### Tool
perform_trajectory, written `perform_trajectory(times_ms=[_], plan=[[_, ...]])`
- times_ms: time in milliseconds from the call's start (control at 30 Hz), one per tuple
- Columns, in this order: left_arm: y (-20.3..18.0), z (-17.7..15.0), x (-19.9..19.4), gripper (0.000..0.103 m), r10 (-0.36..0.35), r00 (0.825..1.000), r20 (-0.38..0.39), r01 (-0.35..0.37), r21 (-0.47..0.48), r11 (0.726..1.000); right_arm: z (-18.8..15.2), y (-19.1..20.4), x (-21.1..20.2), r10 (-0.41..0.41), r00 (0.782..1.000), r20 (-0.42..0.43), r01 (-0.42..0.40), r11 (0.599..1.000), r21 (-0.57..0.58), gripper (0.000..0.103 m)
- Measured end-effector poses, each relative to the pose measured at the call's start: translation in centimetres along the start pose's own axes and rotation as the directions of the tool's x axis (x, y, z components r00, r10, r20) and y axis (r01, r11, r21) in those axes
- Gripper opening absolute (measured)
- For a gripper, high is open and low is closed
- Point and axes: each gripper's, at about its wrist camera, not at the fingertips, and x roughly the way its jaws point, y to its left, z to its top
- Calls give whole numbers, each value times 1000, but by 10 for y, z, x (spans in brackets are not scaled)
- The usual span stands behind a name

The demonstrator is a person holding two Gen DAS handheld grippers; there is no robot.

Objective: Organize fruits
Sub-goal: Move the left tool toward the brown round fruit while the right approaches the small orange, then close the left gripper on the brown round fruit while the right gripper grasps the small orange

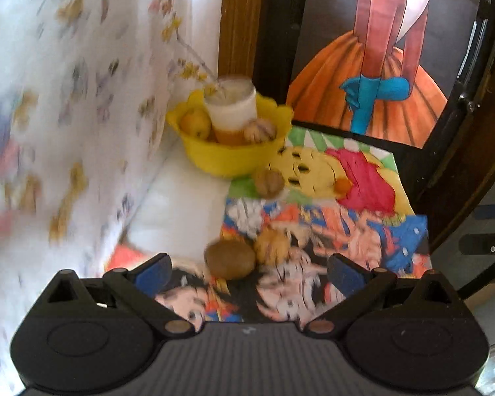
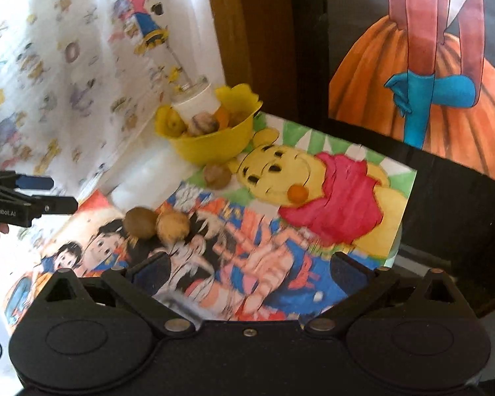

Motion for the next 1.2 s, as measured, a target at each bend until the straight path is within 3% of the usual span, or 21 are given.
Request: perform_trajectory(times_ms=[167,333,500,567,967,1200], plan=[[-14,28,47,103,-7,1000,29,7,21,1000,8,-8,51,-37,999,25,40,995,-96,102],[-29,41,116,103,-11,1000,-19,12,67,998,12,-26,116,-66,998,12,67,989,-130,101],[-36,53,177,102,-16,998,-69,18,26,1000,25,-47,176,-136,991,-6,134,986,-96,82],[-38,57,198,100,-5,997,-81,7,26,1000,30,-54,194,-140,990,-21,138,987,-79,80],[-45,62,253,79,15,996,-92,-18,-29,999,37,-59,232,-84,995,-60,82,996,-28,53],[-43,63,265,58,55,992,-118,-61,-50,997,37,-58,240,-89,995,-51,88,996,-23,41]])
